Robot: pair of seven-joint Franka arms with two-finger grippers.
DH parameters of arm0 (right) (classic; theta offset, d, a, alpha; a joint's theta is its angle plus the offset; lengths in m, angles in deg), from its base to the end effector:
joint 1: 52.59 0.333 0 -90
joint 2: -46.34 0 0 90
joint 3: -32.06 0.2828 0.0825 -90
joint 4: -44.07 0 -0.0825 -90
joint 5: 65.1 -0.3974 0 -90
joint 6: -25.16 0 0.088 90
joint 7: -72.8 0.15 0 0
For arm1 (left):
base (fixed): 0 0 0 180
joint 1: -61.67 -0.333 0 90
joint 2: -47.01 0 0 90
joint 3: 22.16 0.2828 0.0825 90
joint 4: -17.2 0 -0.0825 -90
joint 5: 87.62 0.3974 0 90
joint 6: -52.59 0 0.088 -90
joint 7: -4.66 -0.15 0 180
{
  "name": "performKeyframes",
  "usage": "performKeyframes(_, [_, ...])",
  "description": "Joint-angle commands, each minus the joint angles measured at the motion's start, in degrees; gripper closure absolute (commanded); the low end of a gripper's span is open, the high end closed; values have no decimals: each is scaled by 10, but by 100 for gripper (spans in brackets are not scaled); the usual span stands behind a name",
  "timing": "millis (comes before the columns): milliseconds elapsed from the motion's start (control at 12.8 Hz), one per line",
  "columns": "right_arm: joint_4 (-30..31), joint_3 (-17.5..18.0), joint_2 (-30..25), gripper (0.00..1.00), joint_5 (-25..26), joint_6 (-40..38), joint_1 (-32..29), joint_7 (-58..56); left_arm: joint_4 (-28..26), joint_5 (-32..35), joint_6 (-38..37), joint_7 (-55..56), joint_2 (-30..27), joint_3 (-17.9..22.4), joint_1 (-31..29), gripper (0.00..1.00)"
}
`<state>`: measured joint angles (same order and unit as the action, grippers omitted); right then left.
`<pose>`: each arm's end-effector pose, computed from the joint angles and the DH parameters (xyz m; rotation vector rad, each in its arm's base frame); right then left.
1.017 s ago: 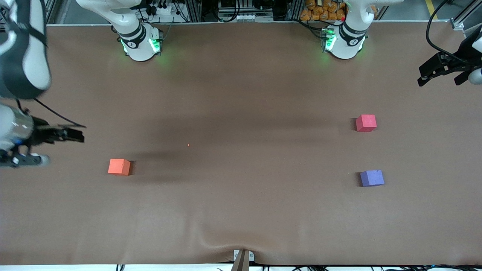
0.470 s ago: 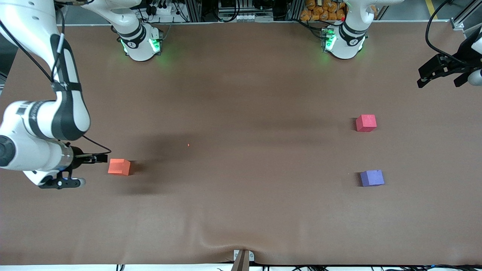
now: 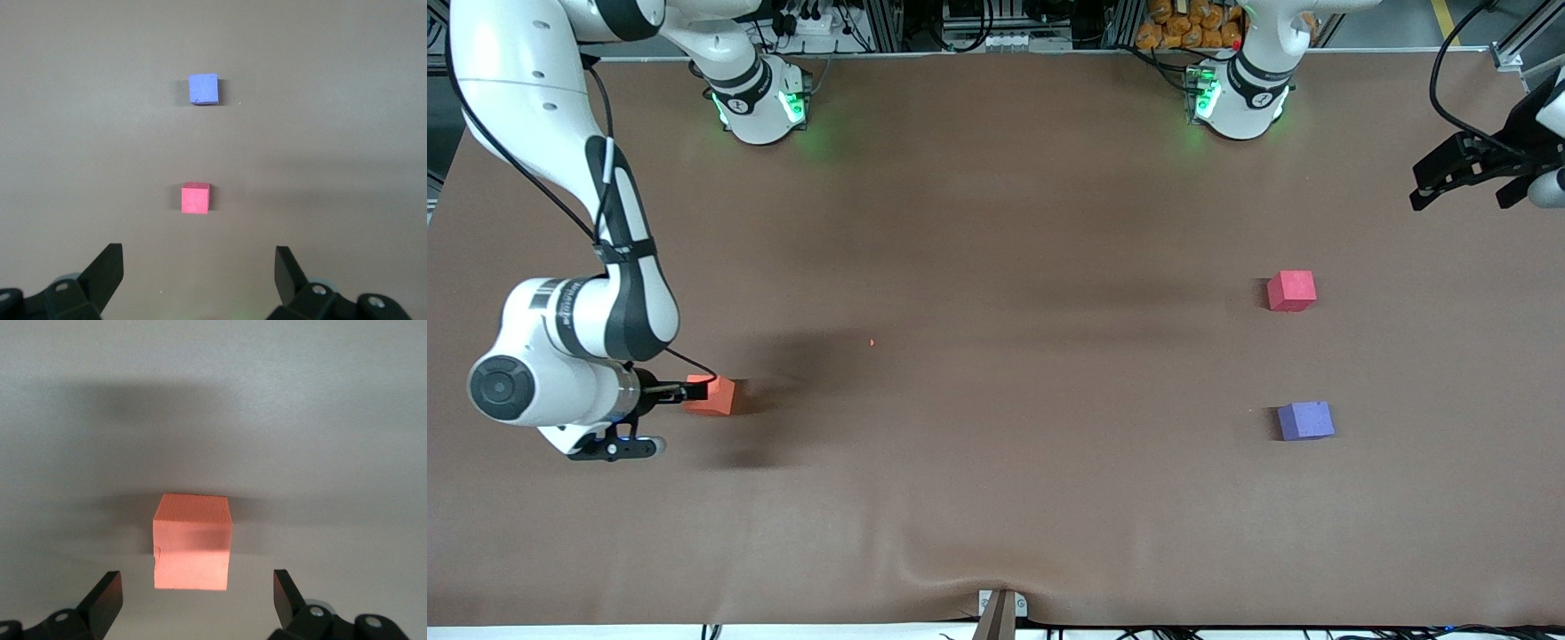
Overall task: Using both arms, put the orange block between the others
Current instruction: 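Lower the right gripper over the orange cube and close on it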
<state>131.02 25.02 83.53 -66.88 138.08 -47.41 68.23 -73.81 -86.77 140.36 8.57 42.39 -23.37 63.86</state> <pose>0.6695 -0.0124 0.1920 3.0880 0.0774 -0.2996 0.5416 -0.0303 0.5811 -3.1264 -0.0152 -0.0392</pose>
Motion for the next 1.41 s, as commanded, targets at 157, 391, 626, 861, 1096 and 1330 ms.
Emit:
performKeyframes(157, [2, 7, 23, 0, -19, 19, -6, -35, 9, -8, 7, -6, 8, 0, -5, 0])
performKeyframes(391, [18, 7, 34, 0, -33, 47, -10, -39, 10, -7, 2, -7, 1, 1, -7, 0])
performKeyframes(626, [30, 7, 40, 0, -58, 54, -17, -59, 7, -6, 3, -6, 1, 0, -6, 0])
performKeyframes(861, [38, 7, 40, 0, -63, 73, -17, -73, 12, -7, 3, -6, 1, 1, -7, 0])
performKeyframes(1096, [46, 7, 40, 21, -63, 72, -16, -73, 13, -8, 6, -4, 2, 1, -7, 0])
performKeyframes(1330, [46, 7, 39, 42, -63, 72, -19, -72, 13, -8, 10, -4, 4, 1, -7, 0])
